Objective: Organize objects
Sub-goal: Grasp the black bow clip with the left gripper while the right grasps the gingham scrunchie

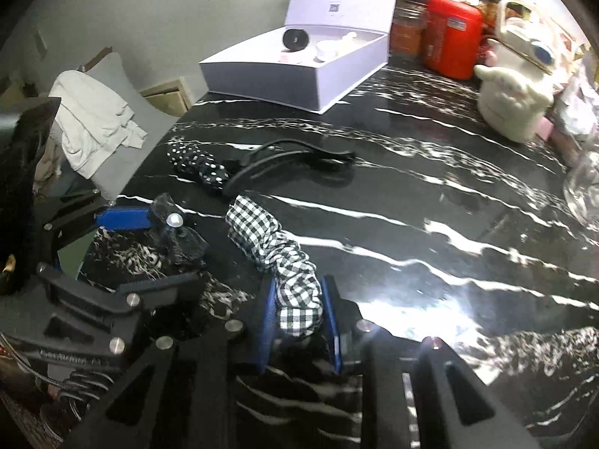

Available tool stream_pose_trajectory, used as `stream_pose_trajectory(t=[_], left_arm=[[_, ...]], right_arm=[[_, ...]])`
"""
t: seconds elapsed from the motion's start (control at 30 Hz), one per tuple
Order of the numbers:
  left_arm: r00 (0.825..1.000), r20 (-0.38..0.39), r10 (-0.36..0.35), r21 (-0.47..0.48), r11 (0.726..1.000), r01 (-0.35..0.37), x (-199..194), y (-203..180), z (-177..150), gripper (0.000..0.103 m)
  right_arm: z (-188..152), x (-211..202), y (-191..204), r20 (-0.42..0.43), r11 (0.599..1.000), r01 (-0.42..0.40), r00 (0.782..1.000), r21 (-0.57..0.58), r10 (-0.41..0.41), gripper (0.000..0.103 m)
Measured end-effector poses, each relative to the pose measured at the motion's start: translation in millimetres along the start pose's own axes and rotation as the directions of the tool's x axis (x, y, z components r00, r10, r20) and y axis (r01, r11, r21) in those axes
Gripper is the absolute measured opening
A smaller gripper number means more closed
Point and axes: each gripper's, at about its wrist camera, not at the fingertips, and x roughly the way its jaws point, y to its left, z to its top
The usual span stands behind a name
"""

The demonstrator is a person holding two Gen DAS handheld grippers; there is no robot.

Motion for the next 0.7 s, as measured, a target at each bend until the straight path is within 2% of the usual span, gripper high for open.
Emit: stream_pose_trajectory(t=[0.27, 0.5, 0.63, 0.7], left_arm=[[0.999, 0.01, -0.034, 0.004, 0.999, 0.034, 6, -4, 3, 0.075], [1.0, 0.009, -0.022, 0.025, 0.999, 0.022, 12, -10, 9, 0.075], [0.999, 0.022, -0.029, 0.037, 0.999, 0.029, 14, -14, 10, 0.075], [1.0, 0.02, -0.006, 0.056, 0.998, 0.005, 14, -17, 8, 0.072]], right_arm=[[-15, -8, -8, -0.011, 0.999, 0.029, 1.0, 0.014, -0.029, 0.024], [-20, -11, -11, -0.021, 0.999, 0.039, 0.999, 0.026, -0.039, 0.025], [-22, -13, -14, -0.021, 0.998, 0.045, 0.999, 0.034, -0.044, 0.03], [-22, -13, -14, -0.021, 0.998, 0.05, 0.999, 0.03, -0.05, 0.033]])
